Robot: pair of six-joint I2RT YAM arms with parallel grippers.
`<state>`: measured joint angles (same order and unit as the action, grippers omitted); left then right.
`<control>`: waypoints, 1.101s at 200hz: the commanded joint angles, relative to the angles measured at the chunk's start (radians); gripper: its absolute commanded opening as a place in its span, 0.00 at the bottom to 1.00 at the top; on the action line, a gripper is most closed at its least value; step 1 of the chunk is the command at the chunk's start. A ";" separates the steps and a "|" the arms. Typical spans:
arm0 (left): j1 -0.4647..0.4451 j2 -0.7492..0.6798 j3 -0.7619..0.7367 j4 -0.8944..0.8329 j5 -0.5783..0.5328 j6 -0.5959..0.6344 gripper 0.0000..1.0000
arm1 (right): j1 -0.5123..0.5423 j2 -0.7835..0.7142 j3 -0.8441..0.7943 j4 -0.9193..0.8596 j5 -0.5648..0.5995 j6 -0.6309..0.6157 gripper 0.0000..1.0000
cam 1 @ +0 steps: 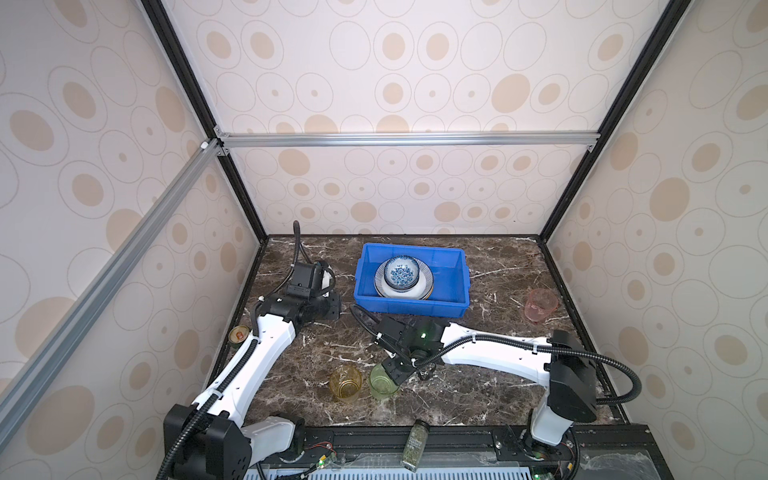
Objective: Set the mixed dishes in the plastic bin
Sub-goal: 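Close the right gripper on the green glass rim and lift it, then carry the green glass with the right gripper over the bin beside the plates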
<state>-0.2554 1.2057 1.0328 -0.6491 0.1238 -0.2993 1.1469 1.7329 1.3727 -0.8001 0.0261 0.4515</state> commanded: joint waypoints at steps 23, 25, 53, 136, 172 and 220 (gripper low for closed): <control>-0.007 -0.028 -0.016 0.027 -0.001 0.006 0.35 | -0.046 -0.023 0.033 -0.027 0.025 -0.003 0.00; -0.008 -0.027 -0.016 0.028 -0.001 0.006 0.35 | -0.047 -0.026 0.033 -0.029 0.028 -0.003 0.00; -0.006 -0.011 -0.001 0.026 0.005 0.004 0.35 | -0.083 -0.059 0.052 -0.073 0.076 -0.033 0.00; -0.005 0.000 0.032 0.113 0.038 -0.049 0.35 | -0.261 -0.137 0.079 -0.099 0.059 -0.131 0.00; -0.006 0.043 0.065 0.099 0.032 -0.038 0.35 | -0.309 -0.160 0.094 -0.104 0.094 -0.172 0.00; -0.006 0.082 0.100 0.112 0.067 -0.039 0.35 | -0.389 -0.192 0.110 -0.073 0.094 -0.213 0.00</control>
<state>-0.2554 1.2778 1.0786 -0.5537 0.1669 -0.3290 0.7921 1.5810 1.4509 -0.8848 0.1055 0.2821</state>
